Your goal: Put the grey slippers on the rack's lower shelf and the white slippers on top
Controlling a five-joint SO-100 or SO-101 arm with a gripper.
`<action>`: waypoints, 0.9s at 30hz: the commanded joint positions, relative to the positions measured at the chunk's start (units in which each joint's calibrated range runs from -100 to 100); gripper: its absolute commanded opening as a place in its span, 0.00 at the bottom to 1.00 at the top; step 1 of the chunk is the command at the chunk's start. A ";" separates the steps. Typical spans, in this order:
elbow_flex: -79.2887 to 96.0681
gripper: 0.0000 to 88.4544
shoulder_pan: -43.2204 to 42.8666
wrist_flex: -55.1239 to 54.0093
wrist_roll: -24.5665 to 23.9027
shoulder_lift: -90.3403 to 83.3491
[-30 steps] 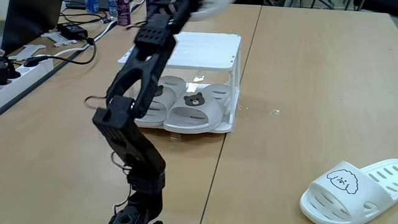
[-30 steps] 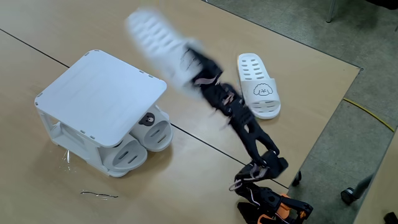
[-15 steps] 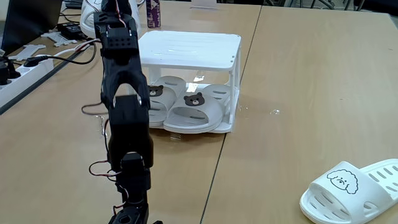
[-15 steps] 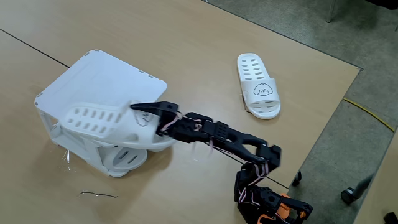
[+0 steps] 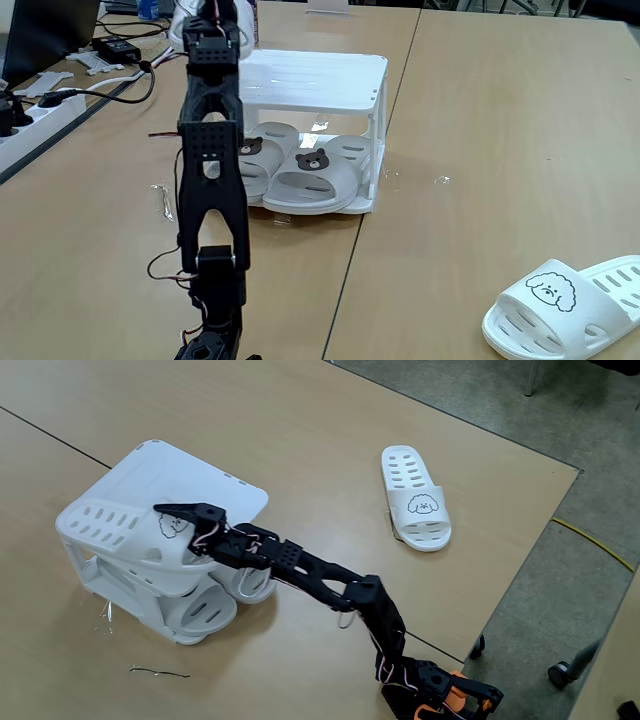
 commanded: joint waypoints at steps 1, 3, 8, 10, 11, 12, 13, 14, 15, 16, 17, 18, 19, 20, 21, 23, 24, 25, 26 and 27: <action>-14.35 0.01 1.96 -0.72 0.37 5.58; -18.32 0.01 2.45 -0.80 0.37 9.53; -26.35 0.01 3.77 -0.89 0.37 18.87; -28.16 0.01 4.59 -0.89 0.37 20.81; -28.70 0.01 4.67 -0.89 0.37 21.40; -28.79 0.01 4.75 -0.89 0.37 21.90; -28.79 0.02 4.84 -0.97 0.37 22.07; -28.79 0.06 5.08 -0.97 0.37 22.07; -28.79 0.11 5.33 -0.97 0.37 22.07; -28.79 0.17 5.33 -0.97 0.37 22.07; -28.79 0.22 5.33 -0.97 0.37 21.99; -28.61 0.27 5.33 -0.97 0.37 21.65; -28.43 0.30 5.33 -0.97 0.37 21.48; -28.34 0.33 5.25 -0.97 0.37 21.40; -28.34 0.34 5.00 -0.97 0.37 21.23; -27.43 0.35 4.67 -0.80 0.37 19.21; -25.63 0.35 4.51 -0.80 0.37 17.86; -23.74 0.35 4.51 -0.89 0.37 16.35; -21.75 0.35 4.51 -0.89 0.37 14.50; -19.41 0.35 4.59 -0.89 0.37 12.73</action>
